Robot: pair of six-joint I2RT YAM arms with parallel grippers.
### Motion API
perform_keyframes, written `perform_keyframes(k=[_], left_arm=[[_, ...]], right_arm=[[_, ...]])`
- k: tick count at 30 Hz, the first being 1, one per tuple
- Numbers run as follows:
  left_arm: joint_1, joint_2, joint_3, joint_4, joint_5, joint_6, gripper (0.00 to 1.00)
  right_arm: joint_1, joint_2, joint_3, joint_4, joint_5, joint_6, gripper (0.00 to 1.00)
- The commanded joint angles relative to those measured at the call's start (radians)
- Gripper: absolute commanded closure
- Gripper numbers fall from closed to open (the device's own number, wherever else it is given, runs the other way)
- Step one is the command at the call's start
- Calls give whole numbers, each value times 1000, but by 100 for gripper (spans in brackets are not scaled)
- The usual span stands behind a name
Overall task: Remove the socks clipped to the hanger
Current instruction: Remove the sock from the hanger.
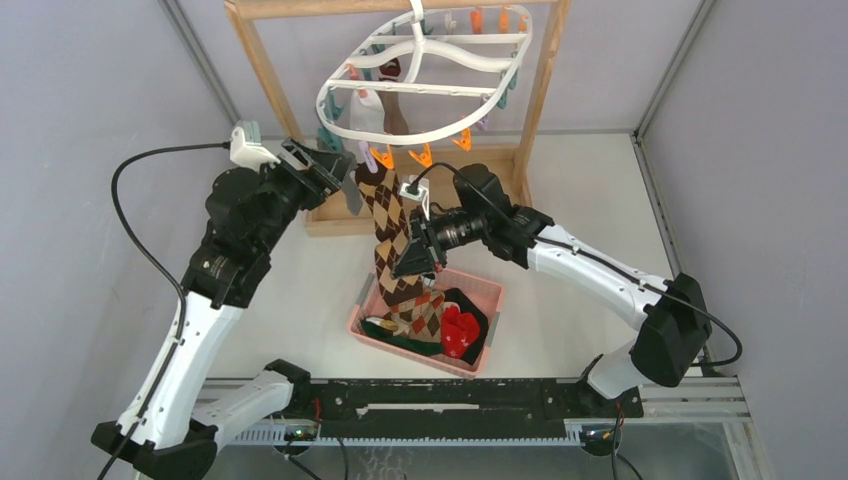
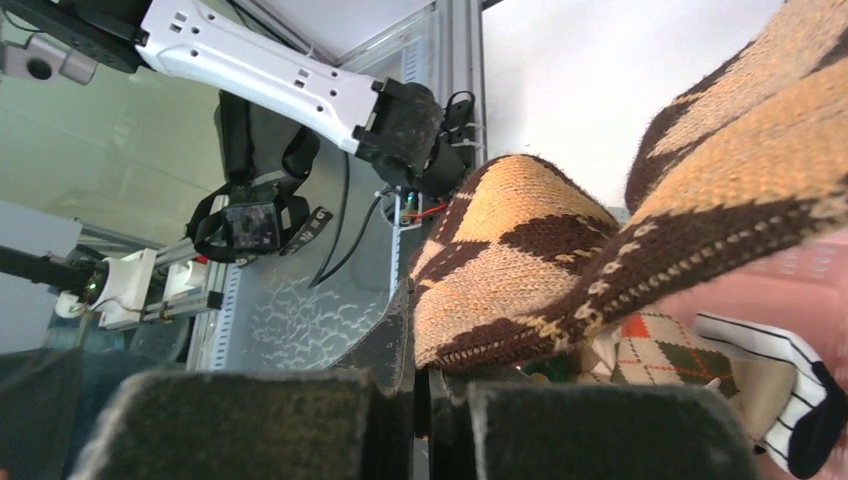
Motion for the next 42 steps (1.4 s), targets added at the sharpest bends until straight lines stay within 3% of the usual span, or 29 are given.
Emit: perform_keyframes(k=[1, 12, 27, 36, 42], left_arm=[[41, 5, -15, 182, 103, 64, 26], [75, 42, -77, 382, 316, 54, 28], [94, -8, -203, 470, 362, 56, 35], [97, 42, -161, 515, 420, 42, 37], [98, 57, -157, 536, 436, 32, 46]], right_arm=[[3, -62, 16, -16, -78, 18, 100], [-3, -95, 15, -66, -157, 32, 100], [-6, -114, 15, -120, -183, 29, 100], [-6, -119, 14, -144, -167, 16, 100], [-6, -117, 15, -150, -157, 12, 100]])
